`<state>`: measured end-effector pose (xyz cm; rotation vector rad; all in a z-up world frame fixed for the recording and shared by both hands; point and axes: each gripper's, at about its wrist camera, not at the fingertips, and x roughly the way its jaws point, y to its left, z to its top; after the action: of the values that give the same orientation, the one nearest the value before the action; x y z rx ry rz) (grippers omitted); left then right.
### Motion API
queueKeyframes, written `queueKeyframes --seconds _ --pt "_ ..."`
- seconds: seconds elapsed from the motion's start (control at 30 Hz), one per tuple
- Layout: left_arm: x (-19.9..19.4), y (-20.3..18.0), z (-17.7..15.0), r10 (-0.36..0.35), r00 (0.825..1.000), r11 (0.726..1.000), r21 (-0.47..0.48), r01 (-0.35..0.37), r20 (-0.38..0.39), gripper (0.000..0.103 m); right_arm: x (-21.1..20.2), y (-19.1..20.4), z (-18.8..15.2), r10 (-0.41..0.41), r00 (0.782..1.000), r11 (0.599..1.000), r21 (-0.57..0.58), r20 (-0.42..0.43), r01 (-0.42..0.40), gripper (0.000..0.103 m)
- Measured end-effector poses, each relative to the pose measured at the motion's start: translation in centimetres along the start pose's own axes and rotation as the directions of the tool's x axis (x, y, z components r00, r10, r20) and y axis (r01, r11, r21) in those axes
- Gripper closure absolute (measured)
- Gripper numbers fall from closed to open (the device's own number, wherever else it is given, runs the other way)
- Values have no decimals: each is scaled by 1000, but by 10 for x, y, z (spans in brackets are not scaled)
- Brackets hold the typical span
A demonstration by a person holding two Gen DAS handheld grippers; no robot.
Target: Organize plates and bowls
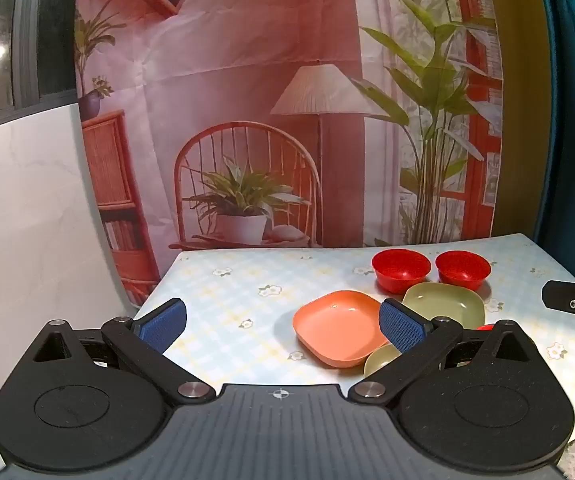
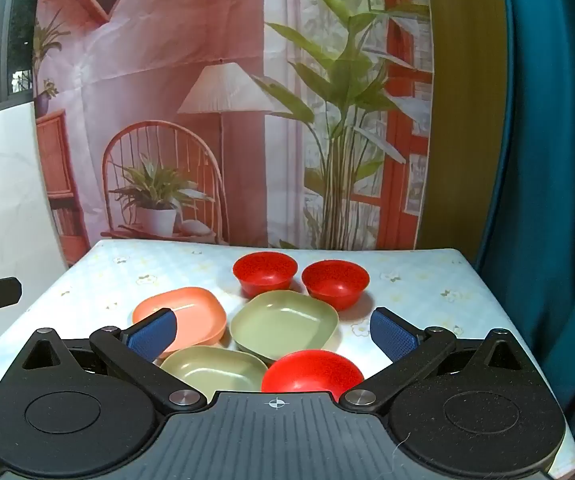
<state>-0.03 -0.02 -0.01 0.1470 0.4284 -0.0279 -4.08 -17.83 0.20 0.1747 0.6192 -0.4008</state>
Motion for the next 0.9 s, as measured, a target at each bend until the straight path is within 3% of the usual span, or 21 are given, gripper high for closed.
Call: queueKeyframes --seconds 0.9 --pt "2 4 -2 0 1000 1000 -11 -1 -16 0 -1 2 -2 -3 1000 1000 3 7 3 0"
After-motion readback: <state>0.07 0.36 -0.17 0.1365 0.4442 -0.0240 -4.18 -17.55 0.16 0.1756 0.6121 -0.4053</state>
